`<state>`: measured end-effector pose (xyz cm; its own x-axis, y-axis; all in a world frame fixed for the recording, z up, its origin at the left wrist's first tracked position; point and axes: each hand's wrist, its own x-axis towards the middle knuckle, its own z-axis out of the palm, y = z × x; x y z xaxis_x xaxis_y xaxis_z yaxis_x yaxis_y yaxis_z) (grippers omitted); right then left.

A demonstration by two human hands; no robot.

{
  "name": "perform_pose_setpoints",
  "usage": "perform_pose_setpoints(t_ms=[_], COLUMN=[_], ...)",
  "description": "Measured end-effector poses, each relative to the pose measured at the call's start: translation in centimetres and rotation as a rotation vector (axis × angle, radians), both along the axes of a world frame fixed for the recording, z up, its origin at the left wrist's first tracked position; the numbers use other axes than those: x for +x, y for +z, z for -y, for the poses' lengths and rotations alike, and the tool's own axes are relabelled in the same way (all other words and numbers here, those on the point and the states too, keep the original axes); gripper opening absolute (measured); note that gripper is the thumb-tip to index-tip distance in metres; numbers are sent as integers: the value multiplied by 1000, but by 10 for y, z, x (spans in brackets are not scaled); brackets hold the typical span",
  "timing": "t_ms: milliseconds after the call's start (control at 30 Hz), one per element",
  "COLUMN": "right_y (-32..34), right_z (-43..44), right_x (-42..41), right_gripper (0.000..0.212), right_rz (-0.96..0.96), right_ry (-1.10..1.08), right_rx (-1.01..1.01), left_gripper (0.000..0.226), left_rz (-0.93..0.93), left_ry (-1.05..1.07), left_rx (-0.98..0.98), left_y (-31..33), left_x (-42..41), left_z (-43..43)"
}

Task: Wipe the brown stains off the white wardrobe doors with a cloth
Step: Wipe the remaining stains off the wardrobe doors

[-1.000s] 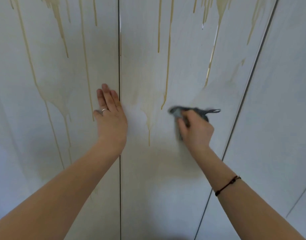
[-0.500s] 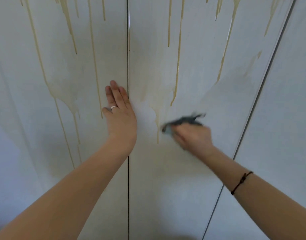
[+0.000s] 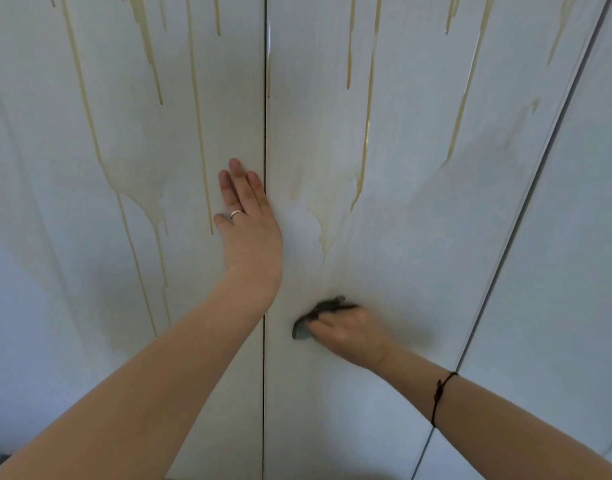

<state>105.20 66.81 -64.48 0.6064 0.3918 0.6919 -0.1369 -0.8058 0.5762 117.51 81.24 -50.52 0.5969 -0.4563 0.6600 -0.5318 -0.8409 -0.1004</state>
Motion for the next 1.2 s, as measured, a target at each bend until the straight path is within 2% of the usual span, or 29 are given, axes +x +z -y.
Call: perform_pose_setpoints(t_ms=[67,133,233,300,433,500,533,633,733,800,833,900,967,1067,1133,1200], right_y=[44,83,81,48,-18,-9,8,87,155,160,151,113,64,14,20,54], right_z=[5,9,2,-7,-21,-21,-21,-13,-12,-17,-21,-29,-35,-40,-41,-39], right_x=[8,13,22,26,22,23,25,35,48,55,58,62,61,53,53,54], right_gripper=[8,7,4,3,6,7,5,7,9,13,13,11,9,13,13,13], right_rz=[247,467,611,557,80,-39,-34,257,564,658,665,568,304,-89,-213,-249], right_ry=[14,-2,24,44,16,-7,6,56,18,38,50,56,96,81,37,-10], right_rx=[56,221,380,338,185,157,152,180,345,450,438,316,187,62,0,-37], left_gripper=[63,63,63,63,66,75,83,102,120,126,124,113,98,104,105,100], left_rz=[-5,1,22,32,56,65,53,22,14,14,23,44,74,82,87,79], left_ry=[-17,-22,-32,-45,-64,-68,-67,-113,-163,-200,-218,-250,-250,-195,-191,-208], left_rx=[-10,-20,-26,-30,-33,-28,-24,-12,34,61,66,60,45,72,91,87], left_y=[-1,-2,-3,-4,-6,-6,-5,-4,-3,-3,-3,-4,-5,-6,-5,-5], left_x=[2,3,5,8,10,11,12,14,20,23,25,29,30,28,28,28], left_z=[1,1,1,2,0,-3,-7,-13,-21,-27,-30,-33,-32,-30,-31,-30])
